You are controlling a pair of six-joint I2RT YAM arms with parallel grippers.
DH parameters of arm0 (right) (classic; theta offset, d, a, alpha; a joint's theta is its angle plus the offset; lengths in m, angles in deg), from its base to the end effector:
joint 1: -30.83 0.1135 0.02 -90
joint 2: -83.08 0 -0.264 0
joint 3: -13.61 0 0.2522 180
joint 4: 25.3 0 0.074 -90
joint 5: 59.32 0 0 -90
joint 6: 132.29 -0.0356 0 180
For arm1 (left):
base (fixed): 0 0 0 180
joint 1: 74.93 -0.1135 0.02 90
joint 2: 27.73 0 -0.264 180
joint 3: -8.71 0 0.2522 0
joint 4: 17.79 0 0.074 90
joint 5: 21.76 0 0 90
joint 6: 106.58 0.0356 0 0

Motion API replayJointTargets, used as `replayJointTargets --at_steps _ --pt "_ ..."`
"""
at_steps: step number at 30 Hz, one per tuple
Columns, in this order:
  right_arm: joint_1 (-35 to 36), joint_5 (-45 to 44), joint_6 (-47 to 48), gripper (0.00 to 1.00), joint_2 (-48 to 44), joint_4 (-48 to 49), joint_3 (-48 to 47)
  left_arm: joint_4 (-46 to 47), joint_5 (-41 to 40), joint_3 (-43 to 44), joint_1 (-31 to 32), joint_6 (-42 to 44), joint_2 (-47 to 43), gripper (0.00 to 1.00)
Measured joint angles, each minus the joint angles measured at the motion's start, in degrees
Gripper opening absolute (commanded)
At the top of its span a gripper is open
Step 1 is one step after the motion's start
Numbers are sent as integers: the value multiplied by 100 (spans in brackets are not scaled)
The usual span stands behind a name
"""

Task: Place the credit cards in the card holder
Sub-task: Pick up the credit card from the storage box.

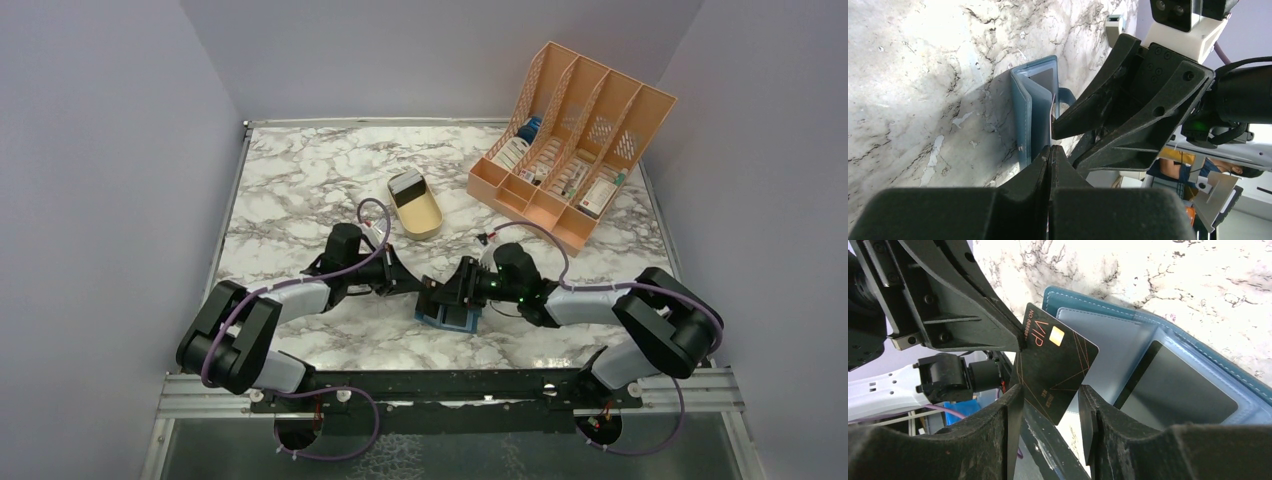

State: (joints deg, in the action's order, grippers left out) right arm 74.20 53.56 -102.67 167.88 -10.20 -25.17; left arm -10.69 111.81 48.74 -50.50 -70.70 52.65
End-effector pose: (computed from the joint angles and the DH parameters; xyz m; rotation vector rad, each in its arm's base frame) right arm 0.1816 0.1905 0.1401 0.0839 2.4473 1.3885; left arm 0.2189 -0.1264 0.1558 -0.1125 2.4192 -1.5418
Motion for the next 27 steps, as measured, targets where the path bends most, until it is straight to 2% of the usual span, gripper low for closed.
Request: replayJointTargets --at_steps 11,15,18,20,27 --pt "-59 55 -85 9 92 76 11 431 37 -149 -55 -260 -24 0" --pt "-63 79 -90 1 116 79 17 466 35 -177 -76 -275 -22 8" --pt "-63 103 -87 1 116 122 55 479 33 -208 -81 -278 -11 10" --pt "-63 114 -85 1 116 181 85 481 33 -212 -81 -278 7 0" --pt "-63 254 -87 14 162 437 149 533 31 -260 -87 -273 9 0"
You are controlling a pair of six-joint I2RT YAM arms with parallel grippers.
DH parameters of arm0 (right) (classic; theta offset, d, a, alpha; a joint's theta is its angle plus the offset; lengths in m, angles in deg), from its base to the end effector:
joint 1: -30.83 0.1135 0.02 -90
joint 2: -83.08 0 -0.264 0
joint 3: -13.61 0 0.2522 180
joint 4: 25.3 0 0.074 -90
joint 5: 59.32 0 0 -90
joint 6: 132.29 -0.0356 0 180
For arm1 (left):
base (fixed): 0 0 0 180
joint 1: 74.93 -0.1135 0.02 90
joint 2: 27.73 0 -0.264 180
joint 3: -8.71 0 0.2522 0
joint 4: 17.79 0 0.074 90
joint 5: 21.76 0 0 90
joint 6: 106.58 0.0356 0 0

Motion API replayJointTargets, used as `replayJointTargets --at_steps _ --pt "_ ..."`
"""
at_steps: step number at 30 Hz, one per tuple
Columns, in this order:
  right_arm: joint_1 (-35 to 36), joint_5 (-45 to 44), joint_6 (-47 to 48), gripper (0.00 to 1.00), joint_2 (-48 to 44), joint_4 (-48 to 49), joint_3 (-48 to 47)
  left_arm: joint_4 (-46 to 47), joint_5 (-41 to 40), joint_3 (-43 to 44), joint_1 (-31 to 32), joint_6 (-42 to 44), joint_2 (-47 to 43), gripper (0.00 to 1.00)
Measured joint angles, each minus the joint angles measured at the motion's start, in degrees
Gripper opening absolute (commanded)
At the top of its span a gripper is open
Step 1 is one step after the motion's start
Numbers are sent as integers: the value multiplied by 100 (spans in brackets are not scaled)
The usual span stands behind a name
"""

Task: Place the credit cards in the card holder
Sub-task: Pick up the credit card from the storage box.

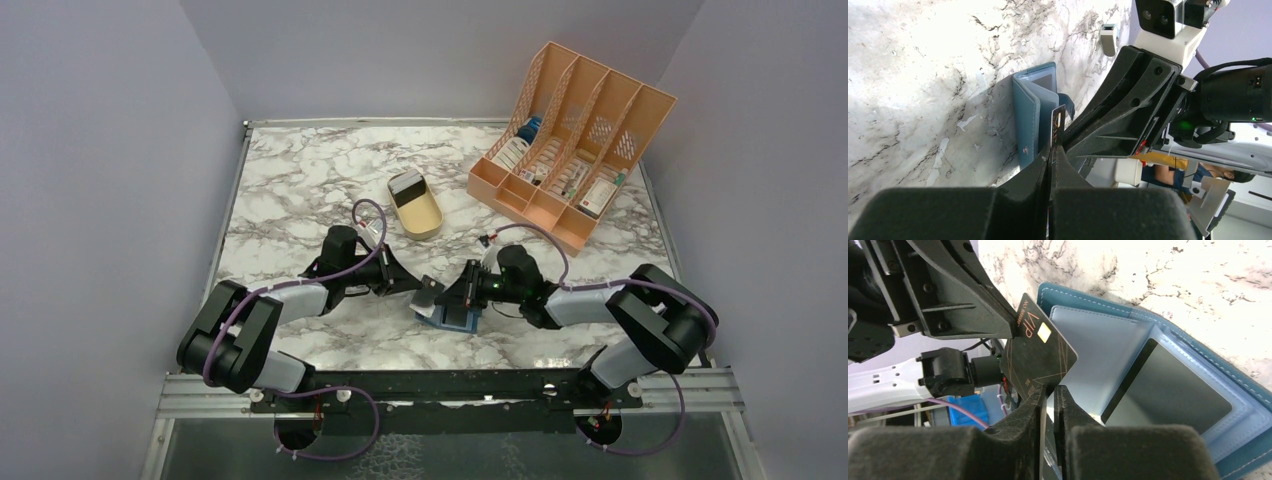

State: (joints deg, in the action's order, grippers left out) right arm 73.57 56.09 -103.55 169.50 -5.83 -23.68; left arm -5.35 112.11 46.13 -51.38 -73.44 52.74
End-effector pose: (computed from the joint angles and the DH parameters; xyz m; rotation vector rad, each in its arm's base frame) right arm 0.1812 0.1882 0.1337 0.0764 2.4398 1.4446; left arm 0.2160 -0.1211 0.1509 -0.1549 2.3816 -1.5717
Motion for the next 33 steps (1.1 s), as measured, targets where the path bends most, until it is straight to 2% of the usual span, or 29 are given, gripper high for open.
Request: replayJointTargets --at_steps 12,23,33 --pt "0 94 -498 31 20 1130 431 28 0 -83 -2 -72 -42 0" --pt "-2 170 -1467 28 175 1906 535 195 -188 -170 -24 -201 -304 0" --pt "0 195 -2166 27 407 2404 669 846 -273 -507 -24 -809 -597 0"
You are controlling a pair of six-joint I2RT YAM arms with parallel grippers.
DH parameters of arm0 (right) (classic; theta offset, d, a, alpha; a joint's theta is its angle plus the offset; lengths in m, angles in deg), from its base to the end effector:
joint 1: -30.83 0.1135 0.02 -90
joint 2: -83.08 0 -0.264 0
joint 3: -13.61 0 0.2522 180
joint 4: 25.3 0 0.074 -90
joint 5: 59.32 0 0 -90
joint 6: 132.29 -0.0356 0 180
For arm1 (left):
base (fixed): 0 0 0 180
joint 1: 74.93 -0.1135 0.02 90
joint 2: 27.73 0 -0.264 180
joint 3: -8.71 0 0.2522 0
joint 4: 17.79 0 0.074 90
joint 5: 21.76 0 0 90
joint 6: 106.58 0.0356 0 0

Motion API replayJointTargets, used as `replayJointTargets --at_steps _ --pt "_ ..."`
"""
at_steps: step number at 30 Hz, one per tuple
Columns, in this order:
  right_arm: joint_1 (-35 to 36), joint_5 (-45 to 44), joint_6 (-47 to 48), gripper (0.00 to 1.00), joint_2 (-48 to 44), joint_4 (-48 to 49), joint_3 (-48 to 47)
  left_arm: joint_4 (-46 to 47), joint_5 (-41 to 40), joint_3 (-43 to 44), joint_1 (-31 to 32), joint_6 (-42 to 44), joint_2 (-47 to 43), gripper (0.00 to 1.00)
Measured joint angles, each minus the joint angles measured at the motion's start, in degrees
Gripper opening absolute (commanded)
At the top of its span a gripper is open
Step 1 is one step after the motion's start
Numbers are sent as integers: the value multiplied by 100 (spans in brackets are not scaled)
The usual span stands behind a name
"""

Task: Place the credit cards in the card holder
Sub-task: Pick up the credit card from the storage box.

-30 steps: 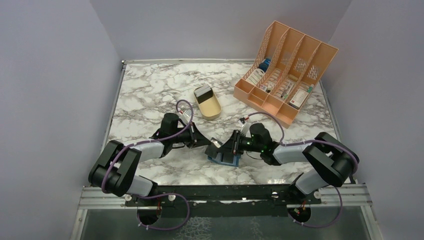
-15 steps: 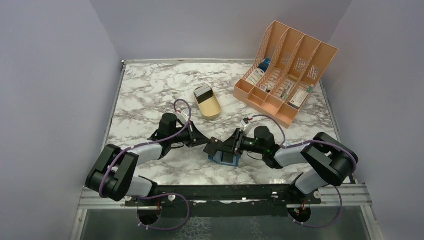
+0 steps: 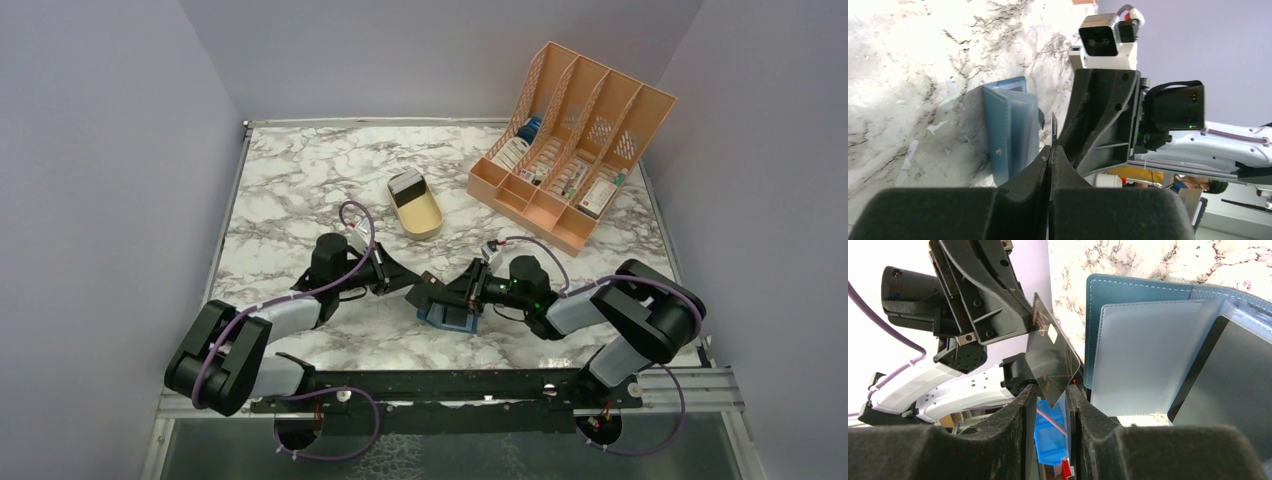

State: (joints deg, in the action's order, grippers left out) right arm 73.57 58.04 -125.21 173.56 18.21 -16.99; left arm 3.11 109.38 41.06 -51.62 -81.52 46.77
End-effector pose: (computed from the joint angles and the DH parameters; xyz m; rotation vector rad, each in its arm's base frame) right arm 0.1726 0.1818 0.1296 0.3970 2.3069 1.7895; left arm 0.2023 -0.1127 0.1621 -0.2523 2.2433 -1.6304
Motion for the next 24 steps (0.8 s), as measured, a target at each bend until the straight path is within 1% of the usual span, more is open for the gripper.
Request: replayJointTargets --at_steps 5,12,13,18,19,22,23,24 --pt "0 -4 -79 27 131 151 -4 262 -4 -46 7 -284 -90 0" --pt "0 -2 -83 28 214 391 -37 352 -20 -168 46 -522 -282 0" --pt "0 -2 -85 25 236 442 -44 354 -31 -186 44 -551 -317 0" --pt "0 -2 -90 5 251 575 -50 391 -90 -243 44 -673 -468 0" --pt "-2 -9 -87 2 234 581 -48 391 -103 -243 44 -678 -472 5" --pt "-7 -46 13 1 9 542 -26 382 -153 -256 44 -667 -472 29" --pt "-7 -72 96 1 -146 450 -24 385 -155 -256 44 -673 -470 36" --pt "-7 -111 203 1 -330 284 -24 393 -155 -256 44 -640 -468 39"
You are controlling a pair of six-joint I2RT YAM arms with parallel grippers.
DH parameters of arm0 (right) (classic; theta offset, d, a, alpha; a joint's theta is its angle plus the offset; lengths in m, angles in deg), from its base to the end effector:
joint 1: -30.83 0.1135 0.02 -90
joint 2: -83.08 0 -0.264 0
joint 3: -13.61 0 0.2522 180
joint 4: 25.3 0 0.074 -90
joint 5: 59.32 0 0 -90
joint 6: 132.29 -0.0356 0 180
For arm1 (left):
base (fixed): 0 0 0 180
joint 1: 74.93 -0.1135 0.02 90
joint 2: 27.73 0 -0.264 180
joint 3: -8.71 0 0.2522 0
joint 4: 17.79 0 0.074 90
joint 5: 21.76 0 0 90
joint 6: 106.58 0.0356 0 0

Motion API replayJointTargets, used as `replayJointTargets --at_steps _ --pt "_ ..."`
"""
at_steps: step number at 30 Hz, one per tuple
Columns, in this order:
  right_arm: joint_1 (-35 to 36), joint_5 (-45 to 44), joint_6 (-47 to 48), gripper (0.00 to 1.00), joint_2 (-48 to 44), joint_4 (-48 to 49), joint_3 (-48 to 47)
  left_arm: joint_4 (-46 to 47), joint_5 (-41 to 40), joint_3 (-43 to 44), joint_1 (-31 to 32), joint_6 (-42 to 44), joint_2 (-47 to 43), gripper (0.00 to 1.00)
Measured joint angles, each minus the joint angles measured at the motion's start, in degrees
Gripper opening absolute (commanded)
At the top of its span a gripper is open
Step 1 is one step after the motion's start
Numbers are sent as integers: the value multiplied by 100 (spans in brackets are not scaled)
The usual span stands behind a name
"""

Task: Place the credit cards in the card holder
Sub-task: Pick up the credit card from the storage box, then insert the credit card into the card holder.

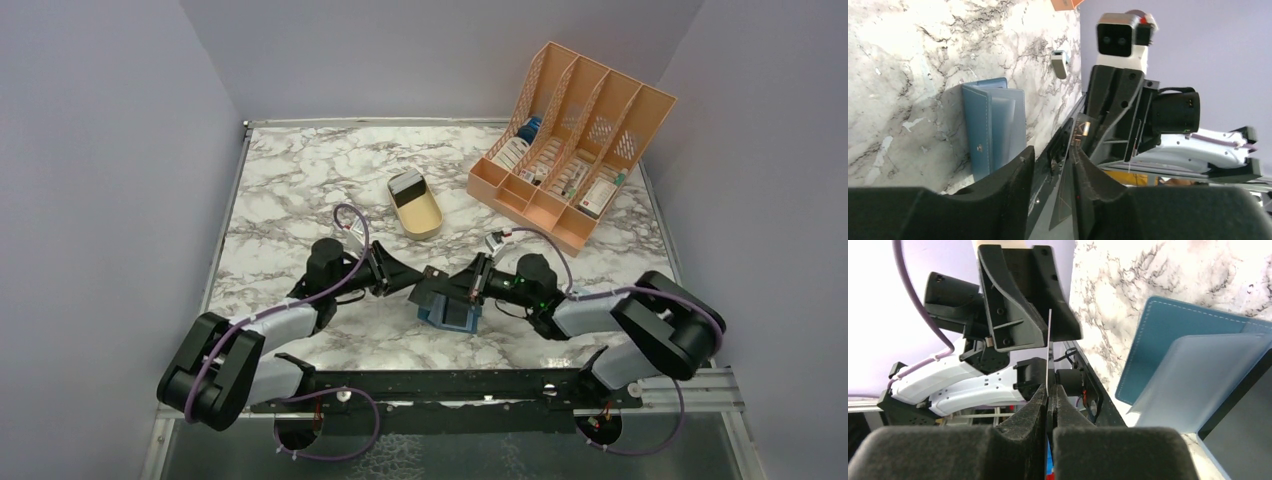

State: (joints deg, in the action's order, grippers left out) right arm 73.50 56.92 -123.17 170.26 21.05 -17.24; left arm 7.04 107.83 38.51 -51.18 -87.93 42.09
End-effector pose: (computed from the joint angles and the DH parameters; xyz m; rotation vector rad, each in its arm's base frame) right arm 0.1740 0.1818 0.1489 0.3065 2.1708 1.8284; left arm 0.1922 -0.1094 0.1725 -0.3192 2.1585 -1.6981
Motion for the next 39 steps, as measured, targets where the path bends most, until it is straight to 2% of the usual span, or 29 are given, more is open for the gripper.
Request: replayJointTargets --at_steps 4,11,17,21,27,32,39 --pt "-4 -278 627 1 -1023 -1150 -13 68 11 2 2 63 122 44" --pt "-4 -1338 2017 1 -2924 -4507 -785 -55 24 4 28 470 560 46" --pt "-4 -2365 2721 1 -3659 -6878 -1276 -382 24 94 140 922 833 48" --pt "-4 -2828 2992 1 -3716 -7912 -1314 -660 7 273 262 1226 863 48" --pt "-4 -3217 3305 1 -3307 -8596 -1631 -1425 -210 693 452 1799 863 47" --pt "-4 -3224 3469 1 -2977 -8568 -1672 -2413 -708 1095 533 2422 824 39" --pt "-4 -3156 3515 1 -2747 -8284 -1665 -3018 -1117 1128 557 2789 623 32"
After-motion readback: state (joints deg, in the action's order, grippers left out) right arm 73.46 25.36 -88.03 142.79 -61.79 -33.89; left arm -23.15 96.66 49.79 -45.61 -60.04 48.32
